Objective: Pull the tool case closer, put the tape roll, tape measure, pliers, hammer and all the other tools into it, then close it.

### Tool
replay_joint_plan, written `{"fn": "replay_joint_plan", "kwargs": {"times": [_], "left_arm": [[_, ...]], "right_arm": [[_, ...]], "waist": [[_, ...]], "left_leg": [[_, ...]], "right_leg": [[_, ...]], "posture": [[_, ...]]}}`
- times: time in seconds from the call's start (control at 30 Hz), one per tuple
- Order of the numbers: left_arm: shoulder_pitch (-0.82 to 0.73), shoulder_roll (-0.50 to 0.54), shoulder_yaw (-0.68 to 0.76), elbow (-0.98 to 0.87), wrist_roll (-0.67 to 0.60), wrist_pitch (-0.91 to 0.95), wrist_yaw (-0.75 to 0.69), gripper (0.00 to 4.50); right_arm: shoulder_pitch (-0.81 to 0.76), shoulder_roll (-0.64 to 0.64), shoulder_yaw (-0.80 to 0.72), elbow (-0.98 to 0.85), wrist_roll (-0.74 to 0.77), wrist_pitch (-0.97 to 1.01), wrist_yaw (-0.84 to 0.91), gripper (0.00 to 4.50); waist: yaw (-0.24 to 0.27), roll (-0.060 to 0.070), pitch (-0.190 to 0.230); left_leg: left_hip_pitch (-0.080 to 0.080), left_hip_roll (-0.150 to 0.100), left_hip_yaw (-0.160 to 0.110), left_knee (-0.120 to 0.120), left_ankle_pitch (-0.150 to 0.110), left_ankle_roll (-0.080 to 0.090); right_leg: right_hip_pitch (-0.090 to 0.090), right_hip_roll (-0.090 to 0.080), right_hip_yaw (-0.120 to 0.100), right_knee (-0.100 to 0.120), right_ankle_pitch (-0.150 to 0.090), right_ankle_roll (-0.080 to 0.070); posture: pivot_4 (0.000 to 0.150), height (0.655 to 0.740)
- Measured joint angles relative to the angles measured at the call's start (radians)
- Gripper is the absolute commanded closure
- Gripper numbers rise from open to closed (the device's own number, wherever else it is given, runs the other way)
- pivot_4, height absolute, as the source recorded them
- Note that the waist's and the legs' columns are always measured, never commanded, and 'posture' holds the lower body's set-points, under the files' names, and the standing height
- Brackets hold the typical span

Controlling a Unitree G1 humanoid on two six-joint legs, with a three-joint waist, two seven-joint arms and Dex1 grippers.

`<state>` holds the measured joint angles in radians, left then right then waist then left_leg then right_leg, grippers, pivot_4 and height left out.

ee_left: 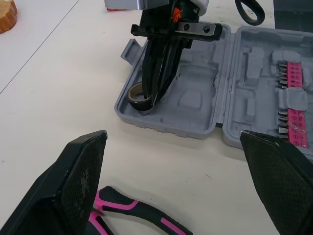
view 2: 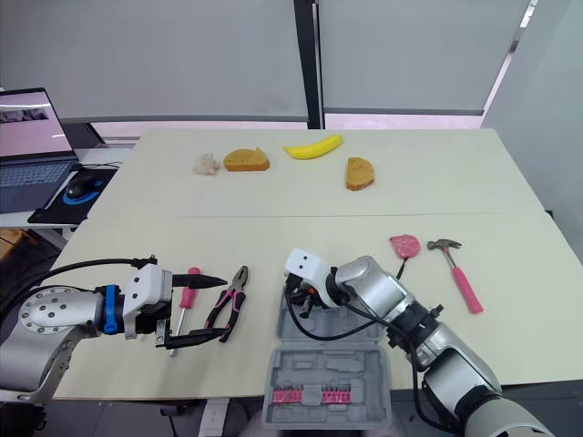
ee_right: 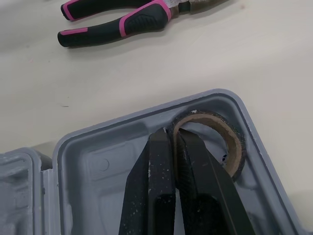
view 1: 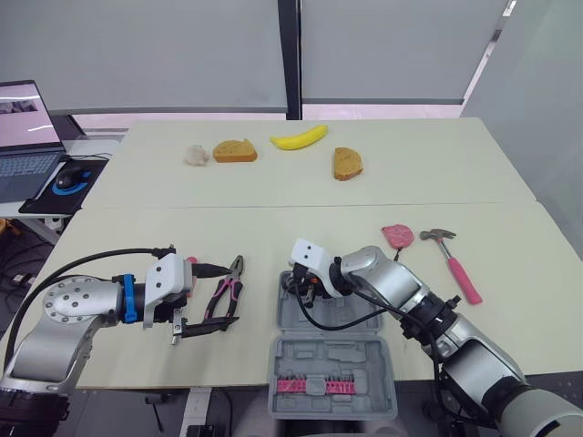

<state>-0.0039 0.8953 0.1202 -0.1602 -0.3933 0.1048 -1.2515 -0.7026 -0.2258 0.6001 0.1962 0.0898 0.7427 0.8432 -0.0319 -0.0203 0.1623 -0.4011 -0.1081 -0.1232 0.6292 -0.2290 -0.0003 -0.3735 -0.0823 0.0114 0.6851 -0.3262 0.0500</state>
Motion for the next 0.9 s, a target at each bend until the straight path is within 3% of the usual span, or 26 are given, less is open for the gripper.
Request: {"fn": "replay_joint_plan", "kwargs": {"times": [0.73,0.9], "left_arm": [[0.001,0.000,-0.008,-0.006,0.010,-0.002,0.015,0.00],[0.001,0.000,-0.008,-0.005,0.018,-0.004,0.015,0.00]], "right_arm": [[-0.030,0.033,0.002,0.090,-0.069,-0.071,0.043,4.48],[-0.030,0.038,-0.007,0.090,-0.069,-0.080,0.044,3.33]], "waist": [[0.000,0.000,0.000],[0.000,0.000,0.000]], "left_leg": [[0.000,0.000,0.000,0.000,0.000,-0.001],[0.000,0.000,0.000,0.000,0.000,-0.001]], "right_leg": [[-0.002,0.001,0.002,0.002,0.000,0.000],[-0.002,0.001,0.002,0.003,0.000,0.000]], "posture": [[0.150,0.7400],[0.150,0.7400]]}}
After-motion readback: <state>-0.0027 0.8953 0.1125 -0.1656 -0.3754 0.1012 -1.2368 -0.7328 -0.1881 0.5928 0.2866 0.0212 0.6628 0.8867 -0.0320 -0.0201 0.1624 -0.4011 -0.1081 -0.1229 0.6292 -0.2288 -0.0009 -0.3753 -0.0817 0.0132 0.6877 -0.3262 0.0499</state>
